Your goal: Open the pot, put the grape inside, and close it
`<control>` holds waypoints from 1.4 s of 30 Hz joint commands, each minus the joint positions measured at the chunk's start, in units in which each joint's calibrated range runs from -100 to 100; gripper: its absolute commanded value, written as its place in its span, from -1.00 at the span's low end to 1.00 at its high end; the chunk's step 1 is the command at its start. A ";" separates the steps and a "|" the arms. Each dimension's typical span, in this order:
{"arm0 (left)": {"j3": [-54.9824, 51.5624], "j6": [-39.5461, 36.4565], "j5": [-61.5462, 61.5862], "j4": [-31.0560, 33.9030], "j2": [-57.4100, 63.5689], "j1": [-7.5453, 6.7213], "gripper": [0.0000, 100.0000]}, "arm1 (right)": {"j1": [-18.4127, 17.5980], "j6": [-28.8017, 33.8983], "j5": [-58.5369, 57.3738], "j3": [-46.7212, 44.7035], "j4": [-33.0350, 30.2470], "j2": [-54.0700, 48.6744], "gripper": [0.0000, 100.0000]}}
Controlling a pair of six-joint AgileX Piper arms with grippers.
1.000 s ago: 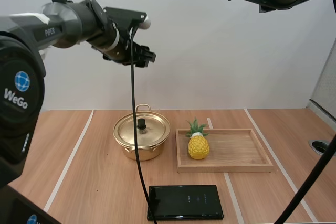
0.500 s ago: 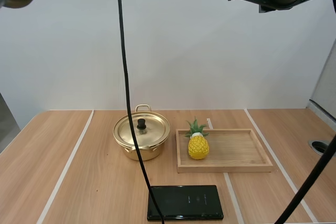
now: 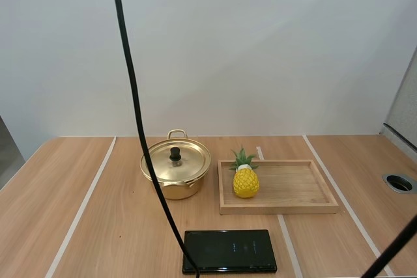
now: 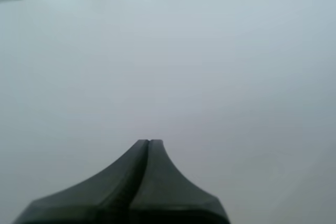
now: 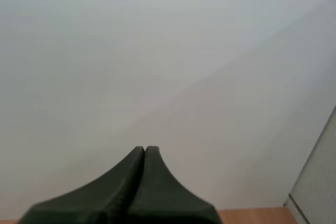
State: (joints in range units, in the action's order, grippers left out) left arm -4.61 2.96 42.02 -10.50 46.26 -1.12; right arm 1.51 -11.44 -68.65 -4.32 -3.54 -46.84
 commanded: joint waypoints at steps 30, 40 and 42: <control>-20.33 -9.19 -23.29 5.00 42.04 -0.03 -1.00 | 0.17 -2.39 10.74 -11.44 9.80 -39.39 -1.00; -20.33 -9.56 -23.29 4.78 51.16 -0.03 -1.00 | 0.17 -2.39 14.39 -12.56 10.60 -51.89 -1.00; -20.33 -10.55 -22.63 4.78 52.60 -0.03 -1.00 | 0.17 -2.39 14.63 -12.56 10.72 -53.16 -1.00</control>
State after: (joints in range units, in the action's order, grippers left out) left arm -24.61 -5.60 19.25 -5.78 96.48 -1.12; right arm 1.51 -13.38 -56.95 -16.65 6.90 -97.03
